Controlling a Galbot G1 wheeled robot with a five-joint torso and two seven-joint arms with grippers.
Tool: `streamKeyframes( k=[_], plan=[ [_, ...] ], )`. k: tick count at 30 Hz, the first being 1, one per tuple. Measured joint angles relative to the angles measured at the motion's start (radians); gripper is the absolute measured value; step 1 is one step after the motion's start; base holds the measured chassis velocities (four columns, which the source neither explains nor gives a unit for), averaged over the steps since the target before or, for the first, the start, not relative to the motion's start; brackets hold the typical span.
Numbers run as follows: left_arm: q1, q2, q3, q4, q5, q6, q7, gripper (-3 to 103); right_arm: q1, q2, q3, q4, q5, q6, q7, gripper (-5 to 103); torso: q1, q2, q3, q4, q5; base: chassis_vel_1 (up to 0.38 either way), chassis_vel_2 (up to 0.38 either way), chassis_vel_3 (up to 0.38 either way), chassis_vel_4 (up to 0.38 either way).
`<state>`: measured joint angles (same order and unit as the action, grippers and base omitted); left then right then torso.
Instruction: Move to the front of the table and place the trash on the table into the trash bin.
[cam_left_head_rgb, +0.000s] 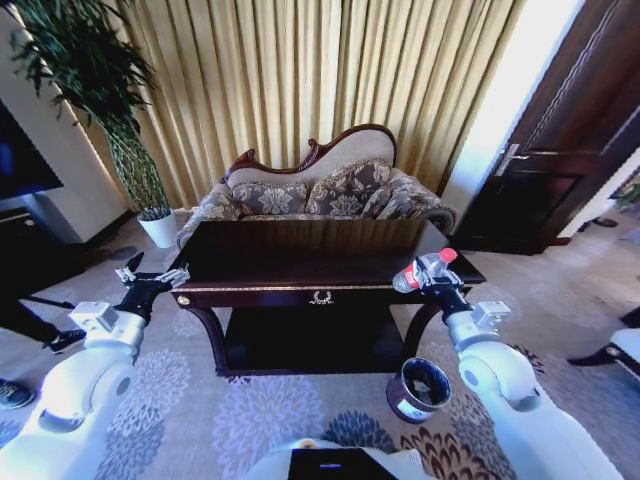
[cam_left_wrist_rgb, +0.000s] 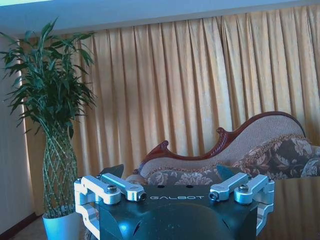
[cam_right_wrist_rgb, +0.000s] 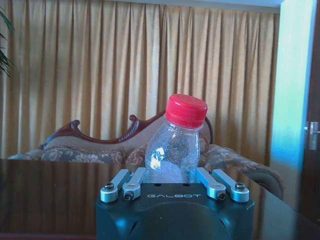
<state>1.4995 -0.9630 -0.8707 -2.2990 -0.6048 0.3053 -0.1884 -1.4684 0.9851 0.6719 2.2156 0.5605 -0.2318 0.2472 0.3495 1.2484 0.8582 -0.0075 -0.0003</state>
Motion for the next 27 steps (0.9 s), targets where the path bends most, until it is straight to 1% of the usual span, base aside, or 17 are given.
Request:
streamKeyframes(
  k=[6,9,10,12,14,15,17,18,20,21,25,27],
  plan=[
    [0.001,-0.003,-0.009,0.006,-0.004,-0.001,0.0,100,-0.01,0.03,-0.013,-0.085,-0.038,0.001,0.0,30,0.0,0.0,0.0,0.0,0.0001,0.064,-0.053,-0.08,0.065],
    [0.002,-0.008,-0.015,0.001,-0.007,-0.001,0.001,100,0.005,0.05,-0.028,-0.203,-0.057,0.006,0.0,30,0.0,0.0,0.0,0.0,0.0,0.0,0.0,0.0,0.0],
    [0.002,-0.008,-0.015,0.001,-0.007,-0.001,0.001,100,0.005,0.05,-0.028,-0.203,-0.057,0.006,0.0,30,0.0,0.0,0.0,0.0,0.0,0.0,0.0,0.0,0.0],
    [0.005,-0.009,-0.019,-0.004,-0.008,-0.001,0.001,100,0.023,0.058,-0.034,-0.277,-0.059,0.014,0.002,30,0.0,0.0,0.0,0.0,0.0002,0.0,0.0,0.0,0.0],
    [0.012,-0.009,-0.029,-0.01,-0.016,-0.002,0.002,100,0.051,0.069,-0.04,-0.405,-0.085,0.035,0.003,30,0.001,0.0,0.0,0.0002,0.0001,0.0,0.0,0.0,0.0],
    [0.012,-0.009,-0.029,-0.01,-0.016,-0.002,0.002,100,0.051,0.069,-0.04,-0.405,-0.085,0.035,0.003,30,0.001,0.0,0.0,0.0002,0.0001,0.0,0.0,0.0,0.0],
    [0.022,-0.007,-0.047,-0.016,-0.029,-0.003,0.004,100,0.086,0.08,-0.049,-0.55,-0.128,0.077,0.003,30,0.001,0.0,0.0,-0.0001,0.0006,0.0,0.0,0.0,0.0],
    [0.029,-0.007,-0.058,-0.019,-0.035,-0.007,0.006,100,0.116,0.085,-0.052,-0.666,-0.161,0.12,0.002,30,0.0,0.0,0.0,0.0004,0.0004,0.0,0.0,0.0,0.0],
    [0.04,-0.01,-0.067,-0.02,-0.037,-0.015,0.006,100,0.15,0.091,-0.055,-0.794,-0.177,0.155,0.001,30,0.0,0.0,0.0,-0.0001,0.0005,0.0,0.0,0.0,0.0],
    [0.04,-0.01,-0.067,-0.02,-0.037,-0.015,0.006,100,0.15,0.091,-0.055,-0.794,-0.177,0.155,0.001,30,0.0,0.0,0.0,-0.0001,0.0005,0.0,0.0,0.0,0.0],
    [0.05,-0.016,-0.072,-0.022,-0.037,-0.024,0.009,100,0.204,0.101,-0.064,-0.958,-0.185,0.223,0.001,30,0.0,0.0,0.0,0.0,0.0001,0.0,0.0,0.0,0.0],
    [0.05,-0.017,-0.072,-0.023,-0.037,-0.025,0.01,100,0.213,0.106,-0.067,-0.977,-0.187,0.228,0.001,30,0.0,0.0,0.0,-0.0001,0.0002,0.0,0.0,0.0,0.0]
  ],
)
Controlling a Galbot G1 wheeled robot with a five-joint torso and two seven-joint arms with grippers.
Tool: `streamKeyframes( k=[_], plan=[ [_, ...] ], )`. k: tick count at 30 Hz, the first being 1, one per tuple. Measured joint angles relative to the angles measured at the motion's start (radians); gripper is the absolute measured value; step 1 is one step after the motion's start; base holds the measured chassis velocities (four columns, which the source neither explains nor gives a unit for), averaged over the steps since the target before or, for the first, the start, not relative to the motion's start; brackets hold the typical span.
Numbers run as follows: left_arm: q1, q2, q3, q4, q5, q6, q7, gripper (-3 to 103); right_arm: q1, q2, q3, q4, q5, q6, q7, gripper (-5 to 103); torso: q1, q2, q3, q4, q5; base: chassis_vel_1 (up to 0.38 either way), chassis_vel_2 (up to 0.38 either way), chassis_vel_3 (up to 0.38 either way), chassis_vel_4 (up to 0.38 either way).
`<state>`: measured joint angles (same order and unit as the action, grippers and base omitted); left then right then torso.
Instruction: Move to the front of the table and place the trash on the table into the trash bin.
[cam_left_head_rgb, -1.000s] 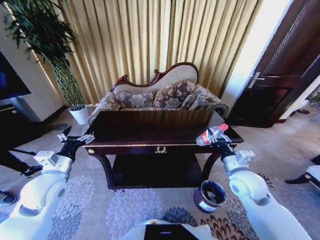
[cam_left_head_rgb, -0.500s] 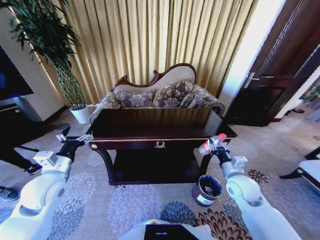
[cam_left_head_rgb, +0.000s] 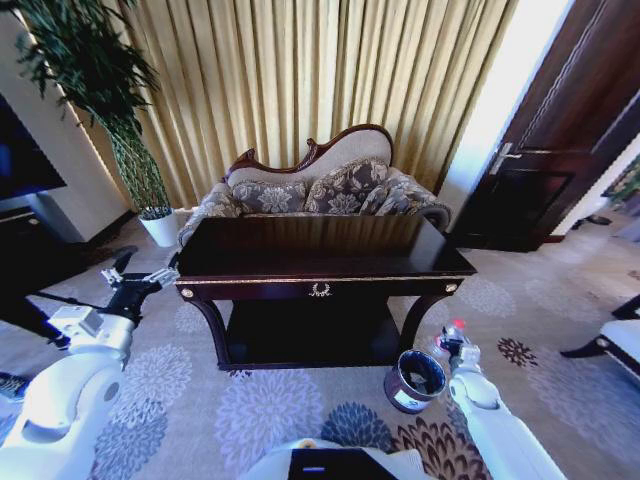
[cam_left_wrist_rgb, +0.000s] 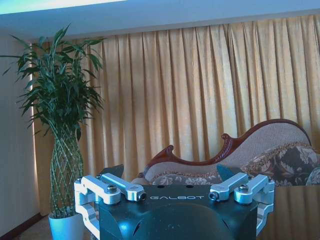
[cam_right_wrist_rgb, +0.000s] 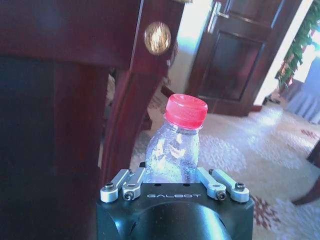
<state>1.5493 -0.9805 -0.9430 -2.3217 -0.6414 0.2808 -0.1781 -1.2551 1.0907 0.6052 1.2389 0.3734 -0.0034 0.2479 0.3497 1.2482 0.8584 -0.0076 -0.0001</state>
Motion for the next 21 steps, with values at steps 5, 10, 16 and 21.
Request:
streamKeyframes(
  k=[5,10,16,21],
  plan=[
    [-0.003,-0.002,0.003,-0.004,0.0,0.0,0.001,100,0.017,0.023,-0.01,-0.02,-0.003,0.003,0.0,30,0.0,0.0,0.0,0.0003,-0.0001,0.0,0.0,0.0,0.0],
    [-0.006,-0.003,0.005,-0.002,0.002,-0.001,0.01,100,0.029,0.039,-0.019,-0.03,-0.038,0.009,-0.006,51,0.0,0.0,0.0,0.0002,-0.0002,0.0,0.0,0.0,0.0],
    [-0.003,-0.006,0.005,-0.009,0.004,-0.003,0.018,100,0.045,0.039,-0.02,-0.064,-0.051,0.035,-0.026,68,0.0,0.0,0.0,0.0001,0.0,0.0,0.0,0.0,0.0],
    [-0.006,-0.002,0.006,-0.009,0.004,-0.006,0.019,100,0.048,0.04,-0.019,-0.059,-0.055,0.037,-0.027,89,0.0,0.0,0.0,0.0001,-0.0001,0.0,0.0,0.0,0.0]
  ],
)
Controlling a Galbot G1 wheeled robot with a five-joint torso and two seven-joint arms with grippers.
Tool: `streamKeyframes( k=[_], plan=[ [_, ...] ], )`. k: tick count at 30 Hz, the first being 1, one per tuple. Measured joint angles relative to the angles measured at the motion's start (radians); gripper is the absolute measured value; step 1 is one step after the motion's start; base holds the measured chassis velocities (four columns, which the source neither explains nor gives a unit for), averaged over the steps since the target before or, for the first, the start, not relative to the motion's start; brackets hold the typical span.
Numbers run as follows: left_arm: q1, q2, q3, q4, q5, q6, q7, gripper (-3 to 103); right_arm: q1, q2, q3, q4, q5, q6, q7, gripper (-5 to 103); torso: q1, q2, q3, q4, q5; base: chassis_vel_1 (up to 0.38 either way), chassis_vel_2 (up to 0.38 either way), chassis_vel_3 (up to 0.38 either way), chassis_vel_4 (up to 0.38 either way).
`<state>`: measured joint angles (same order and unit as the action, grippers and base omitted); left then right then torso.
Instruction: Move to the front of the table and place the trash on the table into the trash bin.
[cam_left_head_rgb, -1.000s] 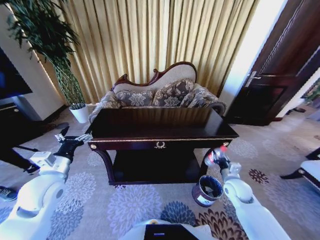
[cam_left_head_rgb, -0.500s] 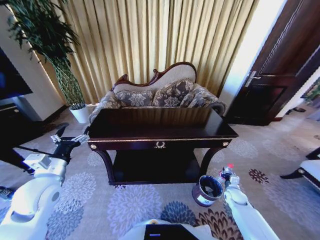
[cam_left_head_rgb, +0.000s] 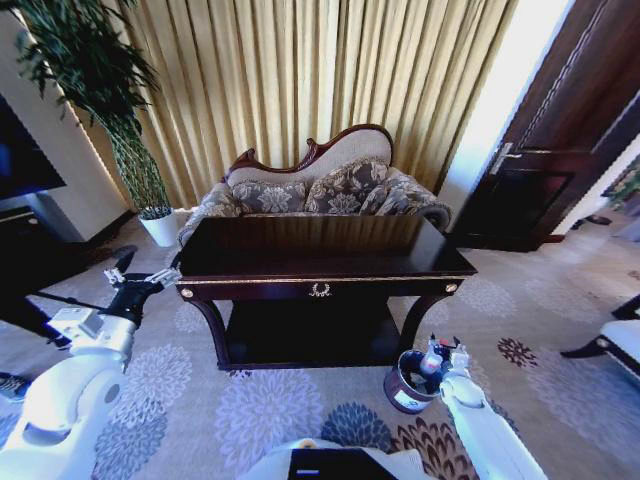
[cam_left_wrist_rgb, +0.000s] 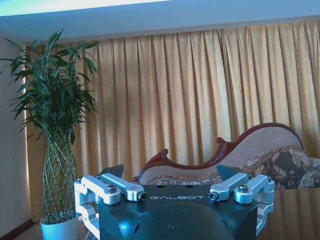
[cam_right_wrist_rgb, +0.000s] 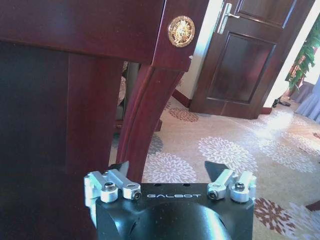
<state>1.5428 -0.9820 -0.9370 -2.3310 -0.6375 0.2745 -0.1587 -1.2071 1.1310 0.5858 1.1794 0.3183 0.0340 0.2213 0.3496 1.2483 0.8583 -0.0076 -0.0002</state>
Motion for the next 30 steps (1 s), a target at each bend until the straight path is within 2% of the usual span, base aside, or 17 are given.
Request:
streamKeyframes(
  k=[1,5,17,20,21,22,24,26,29,30],
  plan=[
    [-0.001,0.001,0.0,0.0,0.0,-0.001,0.0,100,0.0,-0.001,0.001,0.003,-0.001,0.0,0.0,94,0.0,0.0,0.0,0.0,0.0,0.0,0.0,0.0,0.0],
    [-0.001,0.003,-0.001,0.005,0.0,-0.002,0.001,100,-0.002,-0.004,0.004,0.011,-0.003,0.0,0.0,99,0.0,0.0,0.0,0.0,-0.0001,0.0,0.0,0.0,0.0],
    [0.002,0.005,-0.002,0.019,-0.001,-0.014,0.007,100,-0.015,0.004,0.008,0.035,-0.001,-0.007,0.002,100,0.0,0.0,0.0,0.0001,0.0,0.0,0.0,0.0,0.0],
    [0.002,0.006,-0.002,0.024,-0.001,-0.018,0.011,100,-0.043,0.001,0.016,0.091,0.024,-0.041,0.002,100,0.0,0.0,0.0,0.0002,0.0,0.0,0.0,0.0,0.0],
    [-0.001,0.007,-0.002,0.028,-0.002,-0.019,0.015,100,-0.077,-0.007,0.019,0.173,0.079,-0.086,0.0,100,0.0,0.0,0.0,0.0,0.0002,0.0,0.0,0.0,0.0],
    [-0.001,0.007,-0.002,0.028,-0.002,-0.019,0.015,100,-0.077,-0.007,0.019,0.173,0.079,-0.086,0.0,100,0.0,0.0,0.0,0.0,0.0002,0.0,0.0,0.0,0.0],
    [-0.006,0.009,-0.002,0.035,-0.004,-0.02,0.022,100,-0.128,-0.019,0.024,0.281,0.119,-0.122,-0.013,100,0.0,0.0,0.0,0.0002,-0.0002,0.0,0.0,0.0,0.0],
    [-0.011,0.01,-0.002,0.041,-0.004,-0.02,0.03,100,-0.178,-0.027,0.034,0.386,0.115,-0.118,-0.026,100,0.0,0.0,0.0,-0.0001,-0.0001,0.0,0.0,0.0,0.0],
    [-0.012,0.01,-0.002,0.046,-0.005,-0.02,0.033,100,-0.209,-0.029,0.041,0.452,0.118,-0.116,-0.029,100,0.0,0.0,0.0,0.0,-0.0003,0.0,0.0,0.0,0.0],
    [-0.011,0.009,-0.002,0.052,-0.005,-0.02,0.036,100,-0.253,-0.029,0.051,0.558,0.123,-0.116,-0.03,100,0.0,0.0,0.0,-0.0001,-0.0001,0.0,0.0,0.0,0.0]
  ],
)
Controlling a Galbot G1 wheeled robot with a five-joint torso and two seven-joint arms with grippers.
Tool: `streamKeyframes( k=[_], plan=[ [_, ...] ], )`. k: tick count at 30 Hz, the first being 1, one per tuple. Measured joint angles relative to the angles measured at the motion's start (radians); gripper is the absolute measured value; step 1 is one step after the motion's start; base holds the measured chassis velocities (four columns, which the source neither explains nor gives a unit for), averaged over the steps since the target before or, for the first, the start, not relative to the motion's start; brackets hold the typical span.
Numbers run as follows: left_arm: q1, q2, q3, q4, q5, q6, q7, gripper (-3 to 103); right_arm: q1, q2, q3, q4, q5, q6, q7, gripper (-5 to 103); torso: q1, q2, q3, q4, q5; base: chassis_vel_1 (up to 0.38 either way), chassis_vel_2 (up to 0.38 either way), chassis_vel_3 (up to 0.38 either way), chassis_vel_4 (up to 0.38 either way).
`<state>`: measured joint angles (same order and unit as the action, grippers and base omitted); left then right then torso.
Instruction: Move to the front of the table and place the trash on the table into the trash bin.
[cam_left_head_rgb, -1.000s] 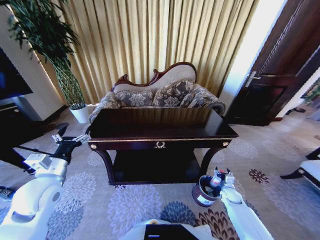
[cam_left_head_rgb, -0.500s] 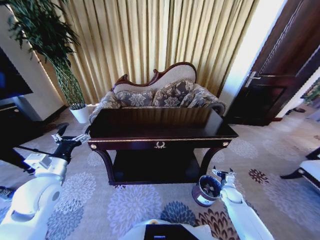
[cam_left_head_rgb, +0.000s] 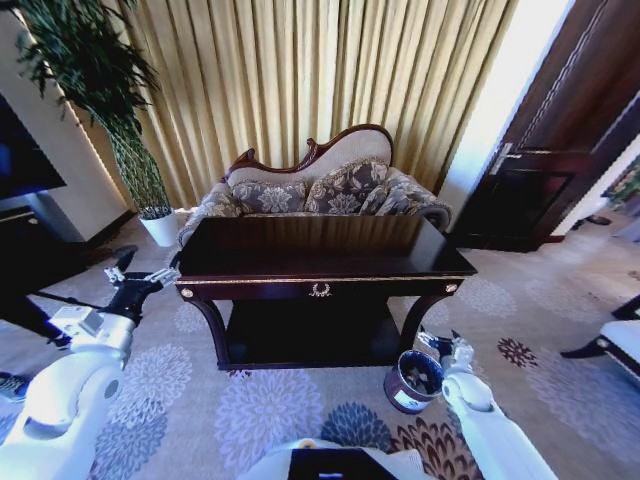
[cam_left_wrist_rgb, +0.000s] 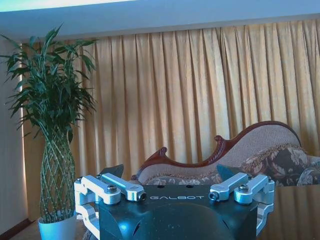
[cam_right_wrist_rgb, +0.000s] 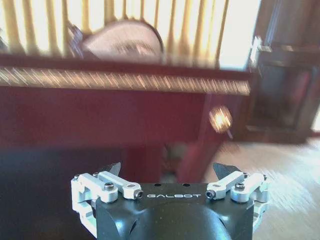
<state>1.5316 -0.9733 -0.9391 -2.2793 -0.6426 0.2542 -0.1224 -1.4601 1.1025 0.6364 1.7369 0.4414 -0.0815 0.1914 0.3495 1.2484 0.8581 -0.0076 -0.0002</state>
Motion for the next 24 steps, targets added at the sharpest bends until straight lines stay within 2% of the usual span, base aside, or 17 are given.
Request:
streamKeyframes(
  k=[3,5,7,9,12,17,24],
  plan=[
    [0.003,0.0,-0.001,0.004,0.0,0.0,0.002,100,-0.03,0.003,0.005,0.103,0.006,-0.01,0.0,100,0.0,0.0,0.0,-0.0001,0.0,0.0,0.0,0.0,0.0],
    [0.006,-0.001,-0.004,0.009,0.0,0.0,0.003,100,-0.047,0.002,-0.002,0.258,0.013,-0.055,0.01,100,0.0,0.0,0.0,0.0,0.0,0.0,0.0,0.0,0.0],
    [0.006,-0.001,-0.004,0.009,0.0,0.0,0.003,100,-0.047,0.001,-0.007,0.293,0.014,-0.067,0.018,100,0.0,0.0,0.0,0.0001,-0.0001,0.0,0.0,0.0,0.0],
    [0.011,-0.004,-0.006,0.011,0.0,0.0,0.003,100,-0.036,-0.006,-0.029,0.413,0.019,-0.129,0.054,100,0.0,0.0,0.0,0.0003,-0.0002,0.0,0.0,0.0,0.0],
    [0.02,-0.006,-0.009,0.01,0.0,0.0,0.003,100,-0.028,-0.015,-0.041,0.527,0.034,-0.183,0.067,100,0.0,0.0,0.0,0.0004,-0.0002,0.0,0.0,0.0,0.0],
    [0.031,-0.006,-0.017,0.0,-0.001,0.001,0.007,100,-0.052,-0.037,-0.042,0.635,0.047,-0.202,0.068,100,0.0,0.0,0.0,0.0,0.0001,0.0,0.0,0.0,0.0],
    [0.031,-0.005,-0.019,-0.006,-0.008,0.004,0.023,100,-0.059,-0.061,-0.03,0.671,0.081,-0.221,0.066,100,0.0,0.0,0.0,0.0,0.0001,0.0,0.0,0.0,0.0]
  ],
)
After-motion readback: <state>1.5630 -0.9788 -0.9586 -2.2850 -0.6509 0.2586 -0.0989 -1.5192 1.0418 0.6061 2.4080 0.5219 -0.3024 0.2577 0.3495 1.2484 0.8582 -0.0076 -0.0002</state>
